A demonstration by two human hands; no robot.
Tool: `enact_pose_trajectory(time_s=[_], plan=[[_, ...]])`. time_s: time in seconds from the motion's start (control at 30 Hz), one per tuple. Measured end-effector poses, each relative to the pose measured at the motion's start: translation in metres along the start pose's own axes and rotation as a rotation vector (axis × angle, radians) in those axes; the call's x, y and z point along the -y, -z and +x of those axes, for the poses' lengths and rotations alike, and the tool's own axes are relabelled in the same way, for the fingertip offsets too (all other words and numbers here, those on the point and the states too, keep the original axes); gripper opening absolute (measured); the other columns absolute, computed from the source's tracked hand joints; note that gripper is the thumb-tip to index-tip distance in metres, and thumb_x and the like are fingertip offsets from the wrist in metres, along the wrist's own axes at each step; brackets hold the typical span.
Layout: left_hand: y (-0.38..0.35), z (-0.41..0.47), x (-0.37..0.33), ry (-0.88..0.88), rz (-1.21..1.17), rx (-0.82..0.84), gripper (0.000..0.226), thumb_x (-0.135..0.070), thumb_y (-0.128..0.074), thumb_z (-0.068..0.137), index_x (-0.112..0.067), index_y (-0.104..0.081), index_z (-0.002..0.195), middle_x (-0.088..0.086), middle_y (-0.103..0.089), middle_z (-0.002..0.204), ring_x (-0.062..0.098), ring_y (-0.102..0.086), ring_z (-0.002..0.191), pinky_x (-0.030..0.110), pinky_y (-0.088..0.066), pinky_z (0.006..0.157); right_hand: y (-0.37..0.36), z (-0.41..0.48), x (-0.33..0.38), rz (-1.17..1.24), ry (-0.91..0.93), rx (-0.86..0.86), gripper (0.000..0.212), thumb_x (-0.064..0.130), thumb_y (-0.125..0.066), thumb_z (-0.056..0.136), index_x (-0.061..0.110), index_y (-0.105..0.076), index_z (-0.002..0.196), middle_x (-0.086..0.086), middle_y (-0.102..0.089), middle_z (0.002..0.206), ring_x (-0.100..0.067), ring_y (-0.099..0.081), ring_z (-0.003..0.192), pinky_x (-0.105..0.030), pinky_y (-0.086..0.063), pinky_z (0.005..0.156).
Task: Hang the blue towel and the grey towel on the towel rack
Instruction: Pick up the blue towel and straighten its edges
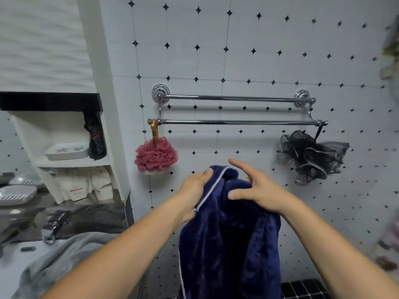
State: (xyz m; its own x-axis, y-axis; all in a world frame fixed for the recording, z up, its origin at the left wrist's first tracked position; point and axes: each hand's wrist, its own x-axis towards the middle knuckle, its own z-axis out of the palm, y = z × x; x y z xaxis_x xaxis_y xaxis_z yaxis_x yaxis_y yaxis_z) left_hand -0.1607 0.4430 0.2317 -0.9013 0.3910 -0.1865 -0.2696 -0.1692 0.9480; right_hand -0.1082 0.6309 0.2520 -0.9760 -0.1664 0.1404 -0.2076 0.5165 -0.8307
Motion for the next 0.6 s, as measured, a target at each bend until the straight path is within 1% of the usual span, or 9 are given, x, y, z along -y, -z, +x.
enact_pose_trajectory(time_s=[0.07,0.13,0.17,0.23,0.27,0.33,0.43,0.53,0.6], plan=[[-0.014,-0.005,-0.002,-0.030,-0.041,0.100,0.032,-0.021,-0.045,0.101,-0.002,-0.070,0.107,0.024,-0.073,0.107,0.030,-0.073,0.080,0.034,-0.060,0.070,-0.014,0.012,0.003,-0.001,0.083,-0.061,0.047,0.011,-0.081,0.078,0.020,-0.063,0.120,0.006,-0.073,0.104,-0.001,-0.066,0.091,-0.018,-0.050,0.082],[-0.017,-0.009,-0.001,-0.085,-0.084,0.172,0.028,-0.024,-0.054,0.095,-0.008,-0.064,0.116,0.017,-0.072,0.106,0.023,-0.073,0.081,0.030,-0.059,0.068,-0.019,0.020,0.008,-0.012,0.105,-0.256,0.015,0.009,-0.075,0.081,0.008,-0.068,0.094,-0.007,-0.070,0.085,-0.009,-0.061,0.075,-0.035,-0.051,0.076],[-0.011,-0.009,0.002,-0.167,-0.022,0.172,0.040,-0.029,-0.063,0.089,-0.015,-0.055,0.126,0.010,-0.070,0.110,0.019,-0.072,0.088,0.030,-0.058,0.072,-0.018,0.023,0.009,0.006,0.088,-0.331,0.012,0.011,-0.074,0.083,0.004,-0.067,0.090,-0.014,-0.070,0.082,-0.013,-0.060,0.074,-0.042,-0.052,0.077],[0.001,-0.007,0.006,-0.348,0.305,0.198,0.074,-0.029,-0.078,0.077,-0.025,-0.037,0.138,0.001,-0.058,0.128,0.015,-0.065,0.111,0.031,-0.054,0.089,-0.019,0.028,0.007,0.073,0.047,-0.381,0.010,0.014,-0.072,0.085,0.005,-0.067,0.089,-0.020,-0.072,0.085,-0.017,-0.061,0.075,-0.048,-0.053,0.079],[0.003,-0.005,0.011,-0.445,0.419,0.199,0.074,-0.025,-0.080,0.075,-0.026,-0.040,0.137,0.001,-0.056,0.131,0.014,-0.061,0.117,0.032,-0.051,0.095,-0.022,0.030,0.007,0.103,0.053,-0.359,0.006,0.015,-0.072,0.085,0.010,-0.068,0.085,-0.014,-0.072,0.079,-0.016,-0.061,0.073,-0.045,-0.053,0.075],[0.006,0.000,0.014,-0.529,0.392,0.106,0.043,-0.012,-0.076,0.083,-0.024,-0.056,0.120,0.003,-0.066,0.120,0.012,-0.064,0.109,0.034,-0.050,0.094,-0.032,0.033,0.007,0.129,0.091,-0.303,0.013,0.014,-0.071,0.086,0.022,-0.066,0.077,0.006,-0.068,0.068,-0.009,-0.060,0.067,-0.029,-0.050,0.067],[0.011,0.006,0.002,-0.474,0.200,-0.095,0.010,-0.004,-0.062,0.093,-0.008,-0.066,0.102,0.014,-0.073,0.099,0.028,-0.069,0.090,0.047,-0.057,0.087,-0.034,0.034,-0.006,0.226,0.073,-0.264,0.016,0.011,-0.071,0.087,0.025,-0.066,0.092,0.013,-0.072,0.077,-0.003,-0.066,0.071,-0.018,-0.050,0.068],[0.024,0.014,-0.032,-0.388,0.034,-0.174,0.011,-0.011,-0.059,0.097,-0.002,-0.066,0.097,0.015,-0.075,0.088,0.032,-0.073,0.080,0.049,-0.061,0.077,-0.023,0.022,-0.040,0.152,-0.022,-0.199,0.036,0.017,-0.078,0.083,0.031,-0.065,0.113,0.018,-0.068,0.109,0.006,-0.065,0.096,-0.012,-0.048,0.082],[0.026,0.015,-0.062,-0.438,-0.016,-0.208,0.012,-0.015,-0.060,0.097,-0.005,-0.064,0.091,0.007,-0.075,0.073,0.024,-0.073,0.066,0.039,-0.061,0.063,-0.017,0.008,-0.076,0.094,-0.128,-0.151,0.029,0.015,-0.078,0.083,0.017,-0.068,0.110,0.010,-0.069,0.106,-0.001,-0.065,0.092,-0.021,-0.048,0.084]])
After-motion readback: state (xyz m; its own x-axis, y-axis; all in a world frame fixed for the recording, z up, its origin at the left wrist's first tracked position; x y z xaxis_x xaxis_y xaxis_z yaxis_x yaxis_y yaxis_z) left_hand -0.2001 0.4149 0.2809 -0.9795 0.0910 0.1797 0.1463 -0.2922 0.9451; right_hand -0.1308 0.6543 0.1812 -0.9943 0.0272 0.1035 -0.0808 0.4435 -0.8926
